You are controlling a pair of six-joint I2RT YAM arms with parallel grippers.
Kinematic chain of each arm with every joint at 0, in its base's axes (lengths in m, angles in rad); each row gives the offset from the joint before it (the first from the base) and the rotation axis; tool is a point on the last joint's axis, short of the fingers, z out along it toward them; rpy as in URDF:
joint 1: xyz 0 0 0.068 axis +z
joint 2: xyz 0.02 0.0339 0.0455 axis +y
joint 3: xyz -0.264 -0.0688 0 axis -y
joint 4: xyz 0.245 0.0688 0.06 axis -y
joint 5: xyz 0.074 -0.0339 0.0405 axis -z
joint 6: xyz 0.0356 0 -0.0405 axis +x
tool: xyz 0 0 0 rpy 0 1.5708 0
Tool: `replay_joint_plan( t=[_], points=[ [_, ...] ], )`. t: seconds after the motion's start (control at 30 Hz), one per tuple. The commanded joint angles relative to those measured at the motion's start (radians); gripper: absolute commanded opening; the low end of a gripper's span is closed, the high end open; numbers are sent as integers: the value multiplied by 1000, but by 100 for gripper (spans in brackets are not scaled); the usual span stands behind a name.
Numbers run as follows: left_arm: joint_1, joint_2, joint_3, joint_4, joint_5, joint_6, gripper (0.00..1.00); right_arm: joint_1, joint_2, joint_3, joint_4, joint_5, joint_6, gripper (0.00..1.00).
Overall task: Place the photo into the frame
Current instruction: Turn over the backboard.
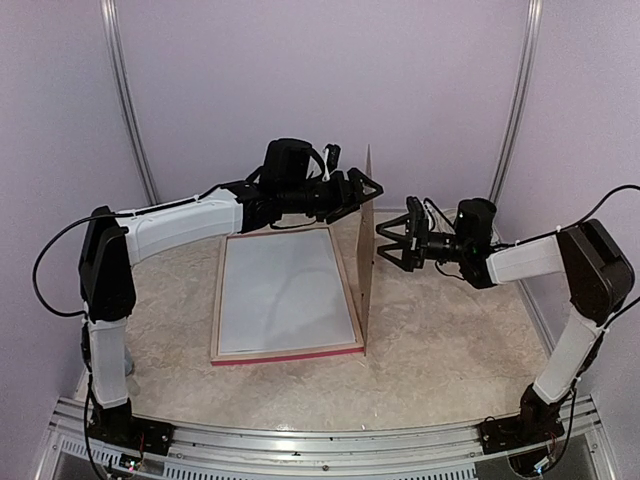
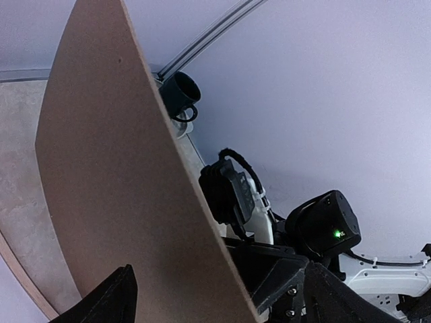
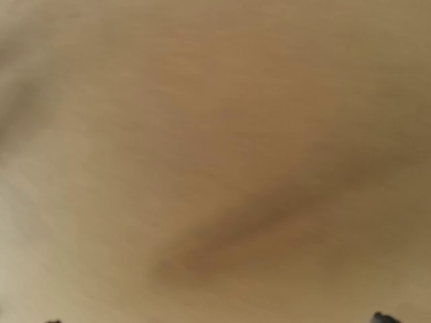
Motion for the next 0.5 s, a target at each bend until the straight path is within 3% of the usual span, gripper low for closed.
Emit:
replay_joint_plan(
  t=[0.0, 0.3, 0.47],
  points=[
    [13, 5, 34, -34, 19, 17, 82, 14, 54, 31, -154, 44, -149, 99],
    [21, -29, -8, -42, 7, 23, 81, 14, 165, 48, -319, 123, -266, 99],
    [30, -50, -47, -41, 0, 18, 77, 14, 202, 62, -328, 125, -279, 99]
  ],
)
